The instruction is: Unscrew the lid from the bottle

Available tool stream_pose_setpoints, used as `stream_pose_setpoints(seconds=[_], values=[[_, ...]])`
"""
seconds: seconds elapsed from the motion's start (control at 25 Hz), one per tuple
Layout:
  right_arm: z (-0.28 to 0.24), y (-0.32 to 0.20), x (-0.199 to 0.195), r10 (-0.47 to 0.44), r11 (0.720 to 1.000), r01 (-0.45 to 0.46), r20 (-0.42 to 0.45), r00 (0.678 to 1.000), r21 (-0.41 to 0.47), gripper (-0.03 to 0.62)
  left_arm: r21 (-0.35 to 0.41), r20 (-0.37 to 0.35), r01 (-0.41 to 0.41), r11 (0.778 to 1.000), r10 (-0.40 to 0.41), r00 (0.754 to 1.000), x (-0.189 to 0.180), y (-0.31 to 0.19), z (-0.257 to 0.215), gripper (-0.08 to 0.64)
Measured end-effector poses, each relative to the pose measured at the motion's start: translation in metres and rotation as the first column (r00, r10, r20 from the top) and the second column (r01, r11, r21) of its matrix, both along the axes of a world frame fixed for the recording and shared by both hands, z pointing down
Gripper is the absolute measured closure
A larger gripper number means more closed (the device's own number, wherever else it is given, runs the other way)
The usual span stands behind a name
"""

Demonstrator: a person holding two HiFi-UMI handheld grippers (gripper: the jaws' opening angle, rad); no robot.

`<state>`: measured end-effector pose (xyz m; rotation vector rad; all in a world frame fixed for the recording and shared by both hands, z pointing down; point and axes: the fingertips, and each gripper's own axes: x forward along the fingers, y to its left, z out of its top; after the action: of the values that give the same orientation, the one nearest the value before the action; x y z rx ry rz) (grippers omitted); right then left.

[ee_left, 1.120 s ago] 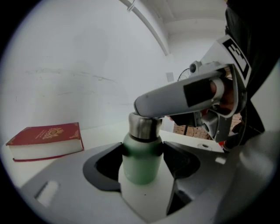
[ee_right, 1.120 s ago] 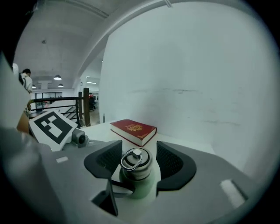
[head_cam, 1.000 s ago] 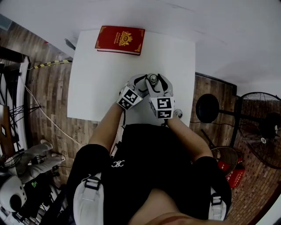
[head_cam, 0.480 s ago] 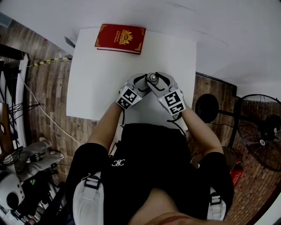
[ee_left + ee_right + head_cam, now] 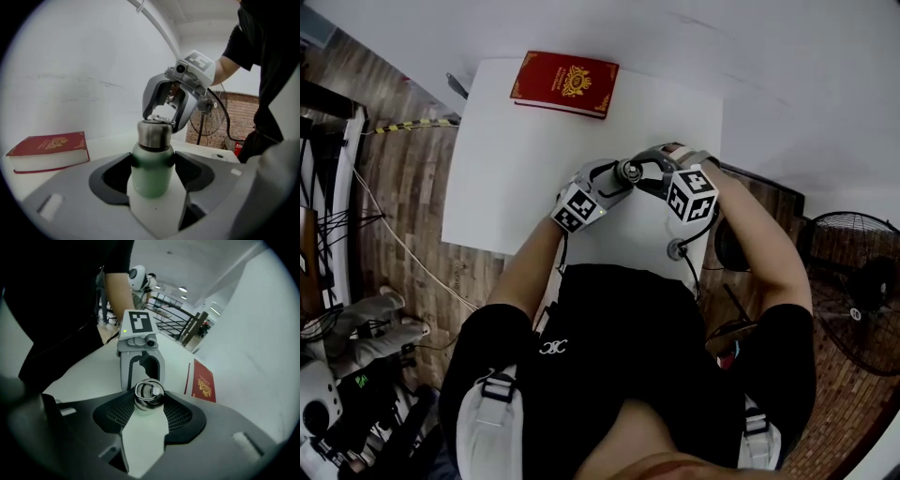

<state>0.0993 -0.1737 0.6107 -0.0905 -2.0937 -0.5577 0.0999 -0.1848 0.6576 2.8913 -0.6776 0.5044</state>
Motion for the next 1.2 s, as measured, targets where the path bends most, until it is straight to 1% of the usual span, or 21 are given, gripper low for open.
stream_pose_setpoints(seconds=[0.08, 0.16, 0.2, 0.28, 0.32, 0.36, 0.44, 0.48, 0.56, 0.6, 0.64, 0.68, 0.76, 0.8, 0.84, 0.92, 1.0, 1.08, 1.12, 1.16, 1.2], values=[[0.000, 0.000, 0.001, -0.065, 0.997, 0.068, -0.062, 0.996, 0.047, 0.400, -0.002, 0.002, 0.004, 1.000, -0.004, 1.000, 0.000, 0.000, 0.000, 0.216], [0.001, -0.001, 0.001, -0.056, 0.997, 0.060, -0.080, 0.995, 0.052, 0.399, -0.002, 0.002, 0.004, 1.000, -0.004, 1.000, 0.000, 0.000, 0.000, 0.216], [0.001, -0.001, 0.001, -0.018, 0.999, 0.021, -0.069, 0.997, 0.032, 0.399, -0.003, 0.003, 0.004, 1.000, -0.004, 1.000, 0.000, 0.000, 0.000, 0.216], [-0.003, -0.001, 0.002, 0.117, 0.991, -0.117, 0.000, 0.993, -0.059, 0.397, -0.003, 0.003, 0.003, 1.000, -0.003, 1.000, 0.000, 0.000, -0.001, 0.216], [-0.007, -0.002, 0.002, 0.206, 0.972, -0.198, 0.056, 0.977, -0.129, 0.390, -0.003, 0.004, 0.003, 1.000, -0.003, 1.000, 0.000, 0.000, -0.001, 0.216], [-0.014, -0.002, 0.002, 0.299, 0.939, -0.271, 0.114, 0.947, -0.211, 0.377, -0.003, 0.004, 0.004, 1.000, -0.004, 1.000, 0.000, 0.000, -0.001, 0.216], [-0.028, 0.000, -0.002, 0.446, 0.864, -0.359, 0.206, 0.871, -0.353, 0.349, -0.003, 0.004, 0.005, 1.000, -0.005, 1.000, 0.000, 0.000, -0.001, 0.215], [-0.033, 0.002, -0.002, 0.495, 0.835, -0.384, 0.229, 0.838, -0.395, 0.334, -0.003, 0.004, 0.004, 1.000, -0.004, 1.000, 0.000, 0.000, 0.000, 0.215], [-0.035, 0.002, -0.003, 0.579, 0.785, -0.446, 0.253, 0.775, -0.429, 0.321, -0.002, 0.005, 0.003, 1.000, -0.003, 1.000, 0.000, 0.000, -0.001, 0.216], [-0.036, -0.001, -0.004, 0.633, 0.751, -0.490, 0.269, 0.726, -0.443, 0.321, -0.003, 0.005, 0.003, 1.000, -0.003, 1.000, -0.001, 0.000, -0.001, 0.215], [-0.037, -0.007, -0.005, 0.697, 0.702, -0.543, 0.286, 0.658, -0.461, 0.322, -0.003, 0.005, 0.005, 1.000, -0.005, 1.000, -0.001, 0.001, -0.001, 0.216], [-0.038, -0.014, -0.005, 0.764, 0.638, -0.603, 0.299, 0.572, -0.479, 0.321, -0.003, 0.005, 0.006, 1.000, -0.006, 1.000, -0.001, 0.001, -0.001, 0.216], [-0.035, -0.027, 0.002, 0.872, 0.488, -0.722, 0.300, 0.386, -0.490, 0.321, -0.003, 0.005, 0.007, 1.000, -0.007, 1.000, -0.001, 0.000, -0.001, 0.215], [-0.033, -0.031, 0.005, 0.903, 0.422, -0.768, 0.295, 0.311, -0.482, 0.321, -0.003, 0.005, 0.006, 1.000, -0.006, 1.000, 0.000, 0.000, -0.001, 0.215], [-0.030, -0.033, 0.007, 0.922, 0.372, -0.799, 0.292, 0.256, -0.473, 0.321, -0.003, 0.005, 0.006, 1.000, -0.006, 1.000, 0.000, 0.000, -0.001, 0.216], [-0.027, -0.035, 0.004, 0.939, 0.310, -0.824, 0.288, 0.187, -0.474, 0.322, -0.001, 0.005, 0.005, 1.000, -0.005, 1.000, 0.000, 0.001, -0.001, 0.216], [-0.023, -0.034, -0.001, 0.952, 0.270, -0.825, 0.269, 0.150, -0.496, 0.324, -0.002, 0.004, 0.005, 1.000, -0.005, 1.000, 0.000, 0.001, -0.002, 0.216], [-0.018, -0.031, -0.004, 0.961, 0.244, -0.834, 0.236, 0.140, -0.495, 0.324, -0.002, 0.002, 0.005, 1.000, -0.005, 1.000, 0.000, 0.003, -0.003, 0.215], [-0.015, -0.030, -0.004, 0.963, 0.241, -0.845, 0.225, 0.148, -0.478, 0.325, -0.002, 0.002, 0.006, 1.000, -0.006, 1.000, 0.000, 0.003, -0.003, 0.215], [-0.012, -0.029, -0.005, 0.961, 0.250, -0.857, 0.221, 0.165, -0.450, 0.325, -0.001, 0.001, 0.006, 1.000, -0.006, 1.000, 0.000, 0.002, -0.003, 0.216], [-0.011, -0.028, -0.006, 0.956, 0.271, -0.868, 0.223, 0.192, -0.416, 0.325, 0.001, 0.000, 0.007, 1.000, -0.007, 1.000, 0.000, 0.001, -0.003, 0.216]])
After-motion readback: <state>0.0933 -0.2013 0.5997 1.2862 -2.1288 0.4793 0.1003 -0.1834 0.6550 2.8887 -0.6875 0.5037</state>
